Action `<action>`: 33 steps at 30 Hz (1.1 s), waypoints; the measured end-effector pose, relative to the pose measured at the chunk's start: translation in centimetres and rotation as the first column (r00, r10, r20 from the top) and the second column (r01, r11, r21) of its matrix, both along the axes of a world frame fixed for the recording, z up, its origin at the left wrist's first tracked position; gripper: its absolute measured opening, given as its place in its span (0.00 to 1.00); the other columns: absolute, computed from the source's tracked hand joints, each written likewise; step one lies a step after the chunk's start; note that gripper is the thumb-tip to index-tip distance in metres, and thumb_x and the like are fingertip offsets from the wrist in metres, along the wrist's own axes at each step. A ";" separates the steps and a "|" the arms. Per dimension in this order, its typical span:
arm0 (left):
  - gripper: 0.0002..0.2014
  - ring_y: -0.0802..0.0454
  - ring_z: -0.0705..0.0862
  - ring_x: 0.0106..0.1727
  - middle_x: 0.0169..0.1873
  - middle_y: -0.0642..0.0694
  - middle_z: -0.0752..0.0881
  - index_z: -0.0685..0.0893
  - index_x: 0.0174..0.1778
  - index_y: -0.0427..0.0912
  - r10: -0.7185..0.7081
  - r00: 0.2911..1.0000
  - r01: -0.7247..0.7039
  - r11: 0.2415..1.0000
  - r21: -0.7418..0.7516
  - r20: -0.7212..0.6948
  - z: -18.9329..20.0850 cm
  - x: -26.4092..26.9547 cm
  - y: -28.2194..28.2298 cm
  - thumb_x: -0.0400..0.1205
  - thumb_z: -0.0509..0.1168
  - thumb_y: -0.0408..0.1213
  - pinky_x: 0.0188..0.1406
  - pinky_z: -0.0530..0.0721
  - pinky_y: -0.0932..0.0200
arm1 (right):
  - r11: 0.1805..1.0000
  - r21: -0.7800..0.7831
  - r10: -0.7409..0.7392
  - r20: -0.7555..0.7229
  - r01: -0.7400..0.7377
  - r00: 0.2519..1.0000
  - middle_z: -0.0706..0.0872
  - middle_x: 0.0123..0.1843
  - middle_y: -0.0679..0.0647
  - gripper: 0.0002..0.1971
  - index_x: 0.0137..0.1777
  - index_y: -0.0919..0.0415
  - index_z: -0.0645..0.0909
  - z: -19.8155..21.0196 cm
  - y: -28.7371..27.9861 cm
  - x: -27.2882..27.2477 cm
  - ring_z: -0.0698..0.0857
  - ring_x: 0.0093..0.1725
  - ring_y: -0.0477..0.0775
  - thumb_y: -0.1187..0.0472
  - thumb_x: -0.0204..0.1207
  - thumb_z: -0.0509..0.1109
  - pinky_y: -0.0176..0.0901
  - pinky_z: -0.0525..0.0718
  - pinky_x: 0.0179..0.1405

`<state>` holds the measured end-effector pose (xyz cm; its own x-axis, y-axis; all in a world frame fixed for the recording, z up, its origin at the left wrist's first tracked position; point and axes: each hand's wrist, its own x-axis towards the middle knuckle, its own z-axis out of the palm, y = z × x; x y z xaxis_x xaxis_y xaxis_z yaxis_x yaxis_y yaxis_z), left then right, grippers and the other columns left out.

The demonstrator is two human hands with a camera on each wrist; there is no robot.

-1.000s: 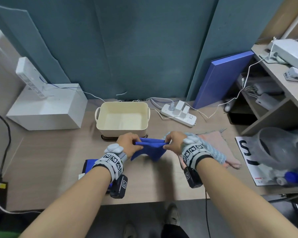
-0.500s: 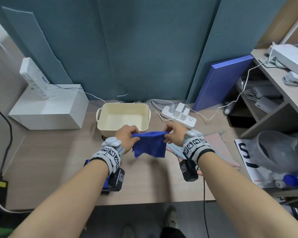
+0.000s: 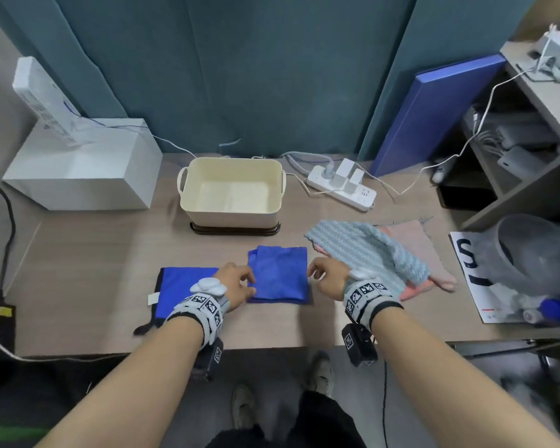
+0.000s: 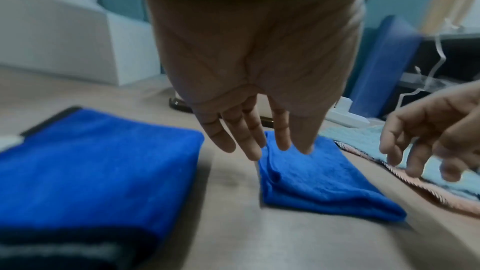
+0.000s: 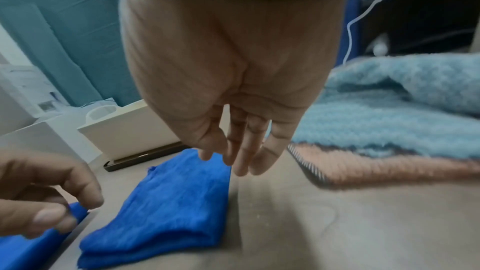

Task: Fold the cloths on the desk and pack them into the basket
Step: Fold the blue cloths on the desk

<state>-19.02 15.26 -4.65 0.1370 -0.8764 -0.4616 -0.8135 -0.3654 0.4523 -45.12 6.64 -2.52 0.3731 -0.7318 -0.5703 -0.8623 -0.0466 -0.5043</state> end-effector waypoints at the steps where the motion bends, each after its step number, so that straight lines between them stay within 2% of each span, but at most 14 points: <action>1: 0.07 0.50 0.84 0.44 0.49 0.49 0.79 0.84 0.42 0.62 0.023 1.000 -0.023 1.000 -0.017 -0.001 -0.2 -0.3 0.0 0.75 0.75 0.44 0.44 0.79 0.58 | 1.000 -0.027 -0.004 0.002 0.004 1.000 0.86 0.53 0.47 0.18 0.54 0.45 0.86 -0.2 0.2 0.3 0.85 0.52 0.53 0.63 0.69 0.63 0.46 0.85 0.57; 3: 0.06 0.48 0.83 0.44 0.51 0.48 0.78 0.86 0.48 0.57 0.041 0.999 -0.040 0.999 -0.034 0.019 -1.3 -0.9 -0.2 0.78 0.73 0.42 0.44 0.80 0.57 | 0.998 -0.055 0.023 -0.004 -0.023 1.000 0.85 0.54 0.50 0.20 0.59 0.49 0.87 -1.8 0.2 1.0 0.85 0.52 0.55 0.69 0.73 0.64 0.45 0.84 0.55; 5: 0.07 0.48 0.81 0.45 0.52 0.48 0.75 0.87 0.52 0.53 0.004 0.999 -0.002 0.999 -0.038 0.038 -2.4 -1.5 -0.1 0.79 0.73 0.42 0.45 0.78 0.59 | 0.997 -0.039 0.062 0.009 -0.062 0.998 0.84 0.52 0.51 0.21 0.61 0.52 0.89 -3.1 0.5 1.8 0.85 0.50 0.56 0.71 0.73 0.66 0.45 0.84 0.54; 7: 0.07 0.49 0.79 0.45 0.53 0.47 0.74 0.88 0.53 0.48 -0.030 0.998 0.031 0.999 -0.021 0.051 -3.5 -2.0 0.2 0.79 0.73 0.39 0.45 0.72 0.63 | 0.994 -0.042 0.098 0.010 -0.097 0.995 0.81 0.52 0.50 0.20 0.61 0.54 0.90 -4.4 1.2 2.3 0.84 0.50 0.56 0.71 0.74 0.69 0.42 0.82 0.53; 9: 0.06 0.48 0.78 0.45 0.53 0.47 0.74 0.89 0.52 0.45 -0.034 0.996 0.035 0.999 -0.014 0.077 -4.2 -2.1 1.0 0.79 0.74 0.36 0.38 0.69 0.65 | 0.990 -0.071 0.118 -0.010 -0.119 0.993 0.77 0.54 0.49 0.16 0.59 0.52 0.90 -5.4 2.2 2.8 0.84 0.52 0.56 0.68 0.76 0.71 0.45 0.83 0.59; 11: 0.05 0.46 0.83 0.47 0.53 0.48 0.78 0.90 0.48 0.48 0.008 0.995 -0.008 1.000 -0.001 0.102 -4.0 -1.8 1.9 0.78 0.76 0.37 0.39 0.72 0.63 | 0.991 -0.072 0.109 -0.004 -0.109 0.994 0.79 0.56 0.49 0.15 0.57 0.51 0.90 -5.8 3.1 3.2 0.85 0.54 0.57 0.67 0.75 0.72 0.47 0.84 0.61; 14: 0.04 0.45 0.86 0.51 0.55 0.50 0.82 0.90 0.44 0.52 0.043 0.993 -0.051 0.997 0.065 0.110 -3.4 -0.7 3.1 0.76 0.77 0.39 0.44 0.78 0.59 | 0.991 -0.034 0.127 -0.007 -0.128 0.992 0.84 0.57 0.51 0.13 0.54 0.50 0.90 -6.1 4.1 4.2 0.88 0.53 0.57 0.66 0.74 0.73 0.43 0.83 0.55; 17: 0.04 0.46 0.86 0.52 0.55 0.49 0.84 0.90 0.43 0.53 0.021 0.990 -0.039 0.991 0.124 0.141 -2.9 0.5 4.4 0.76 0.76 0.38 0.49 0.85 0.57 | 0.982 -0.013 0.188 -0.029 -0.188 0.982 0.83 0.54 0.49 0.13 0.51 0.46 0.89 -6.1 5.2 5.6 0.88 0.51 0.57 0.66 0.73 0.73 0.41 0.82 0.51; 19: 0.02 0.46 0.86 0.53 0.56 0.48 0.84 0.91 0.43 0.52 -0.008 0.986 -0.019 0.987 0.160 0.167 -2.8 1.2 5.2 0.77 0.75 0.39 0.49 0.85 0.57 | 0.976 -0.014 0.216 -0.058 -0.217 0.975 0.82 0.54 0.48 0.14 0.47 0.41 0.84 -6.3 5.8 6.7 0.88 0.50 0.57 0.65 0.72 0.73 0.45 0.86 0.54; 23: 0.03 0.44 0.85 0.55 0.58 0.46 0.81 0.90 0.49 0.48 -0.059 0.977 0.022 0.983 0.181 0.204 -2.8 2.4 6.5 0.80 0.73 0.40 0.50 0.83 0.56 | 0.965 -0.036 0.257 -0.079 -0.260 0.963 0.80 0.53 0.47 0.14 0.44 0.37 0.79 -6.7 6.6 8.5 0.87 0.49 0.57 0.62 0.70 0.72 0.51 0.88 0.57; 28: 0.03 0.43 0.85 0.53 0.58 0.46 0.80 0.89 0.48 0.48 -0.072 0.979 0.037 0.983 0.183 0.190 -2.5 3.2 7.1 0.81 0.73 0.40 0.48 0.82 0.56 | 0.964 -0.030 0.260 -0.094 -0.263 0.961 0.80 0.55 0.47 0.14 0.45 0.37 0.80 -7.0 6.8 8.9 0.86 0.50 0.57 0.62 0.70 0.71 0.51 0.88 0.58; 31: 0.02 0.46 0.84 0.51 0.55 0.49 0.79 0.87 0.42 0.52 -0.046 0.981 0.023 0.992 0.122 0.190 -2.3 2.6 7.1 0.79 0.72 0.44 0.46 0.82 0.55 | 0.960 0.007 0.279 -0.082 -0.280 0.957 0.81 0.56 0.48 0.16 0.55 0.39 0.86 -6.2 6.5 8.3 0.87 0.52 0.56 0.61 0.72 0.71 0.50 0.88 0.59; 33: 0.03 0.47 0.83 0.50 0.54 0.51 0.78 0.86 0.42 0.54 -0.052 0.984 0.043 0.998 0.053 0.173 -1.7 1.2 6.1 0.79 0.70 0.48 0.47 0.83 0.54 | 0.970 -0.002 0.244 -0.097 -0.245 0.965 0.82 0.56 0.48 0.17 0.60 0.40 0.86 -4.9 5.9 6.8 0.88 0.51 0.56 0.59 0.74 0.69 0.50 0.89 0.57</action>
